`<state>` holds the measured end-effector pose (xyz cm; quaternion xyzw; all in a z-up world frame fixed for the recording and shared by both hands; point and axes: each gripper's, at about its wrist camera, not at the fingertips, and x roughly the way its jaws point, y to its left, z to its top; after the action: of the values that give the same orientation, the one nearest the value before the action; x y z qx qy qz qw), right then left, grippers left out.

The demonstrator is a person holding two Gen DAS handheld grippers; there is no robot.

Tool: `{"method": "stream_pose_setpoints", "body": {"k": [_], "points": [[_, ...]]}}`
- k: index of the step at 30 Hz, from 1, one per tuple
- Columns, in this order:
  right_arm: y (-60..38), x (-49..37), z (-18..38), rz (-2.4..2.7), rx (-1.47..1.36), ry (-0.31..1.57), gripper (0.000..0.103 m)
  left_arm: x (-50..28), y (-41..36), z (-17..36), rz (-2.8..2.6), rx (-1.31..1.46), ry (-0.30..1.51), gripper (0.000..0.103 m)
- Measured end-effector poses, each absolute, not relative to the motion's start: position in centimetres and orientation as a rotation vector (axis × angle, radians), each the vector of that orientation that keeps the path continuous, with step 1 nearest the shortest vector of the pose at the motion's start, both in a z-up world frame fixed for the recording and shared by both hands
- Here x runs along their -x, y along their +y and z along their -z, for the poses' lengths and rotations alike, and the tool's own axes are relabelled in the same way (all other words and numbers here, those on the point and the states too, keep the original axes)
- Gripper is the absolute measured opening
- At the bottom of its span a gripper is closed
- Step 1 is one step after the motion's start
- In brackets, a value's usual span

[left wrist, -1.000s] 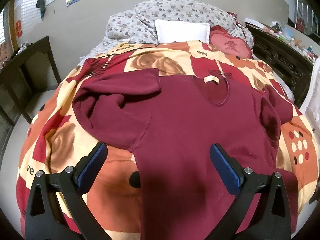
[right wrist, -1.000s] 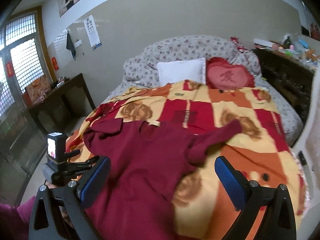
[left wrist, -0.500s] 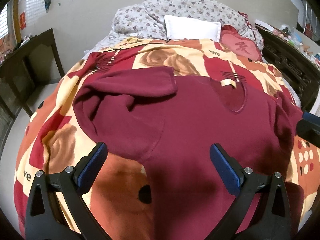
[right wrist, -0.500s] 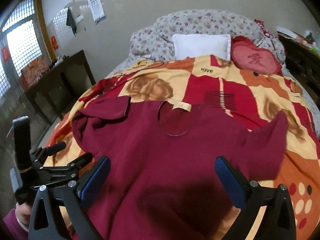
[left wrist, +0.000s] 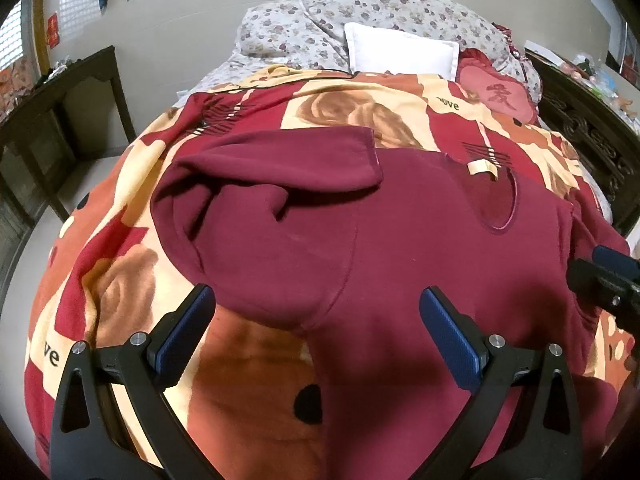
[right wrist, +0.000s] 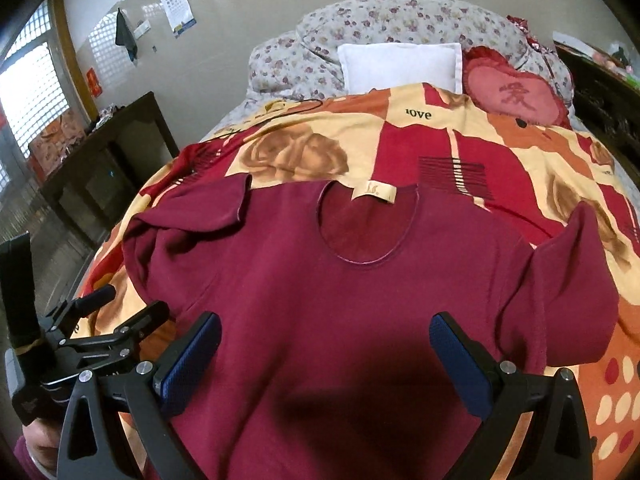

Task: Fold small clothes
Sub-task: 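Grasp the sweatshirt sleeve with the right gripper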

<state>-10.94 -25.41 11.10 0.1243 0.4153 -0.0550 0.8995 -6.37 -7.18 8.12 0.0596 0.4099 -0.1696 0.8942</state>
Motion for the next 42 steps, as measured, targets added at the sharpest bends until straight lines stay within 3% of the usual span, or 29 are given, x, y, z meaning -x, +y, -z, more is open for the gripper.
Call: {"method": "stream_pose_setpoints", "body": {"k": [13,26,31,36,39,42], "points": [[-25.1,10.5,-10.6,0.101,-0.27,0.874,0.103,5.8,-7.0,-7.8,0.339,-0.116,0.861,0.103],[-23.0,4.5,-10.3,0.022,-0.286,0.86,0.102,2.9,-4.1,-6.5,0.278,-0.078,0.883,0.103],[-21.2,-0.7,-10.1,-0.047,-0.27,0.858,0.082,0.2,-1.3,-5.6,0.195,-0.024,0.906,0.103],[-20.0,-6.3,-7.7,-0.05,-0.271,0.912,0.076,-1.5,0.3,-4.2,0.141,-0.004,0.945,0.103],[-20.0,-8.4,-6.0,-0.059,-0.295,0.951,0.056,-1.8,0.5,-3.6,0.135,-0.017,0.959,0.103],[-19.7,-9.2,-4.8,-0.079,-0.308,0.959,0.053,-2.0,0.4,-2.8,0.131,-0.034,0.971,0.103]]}}
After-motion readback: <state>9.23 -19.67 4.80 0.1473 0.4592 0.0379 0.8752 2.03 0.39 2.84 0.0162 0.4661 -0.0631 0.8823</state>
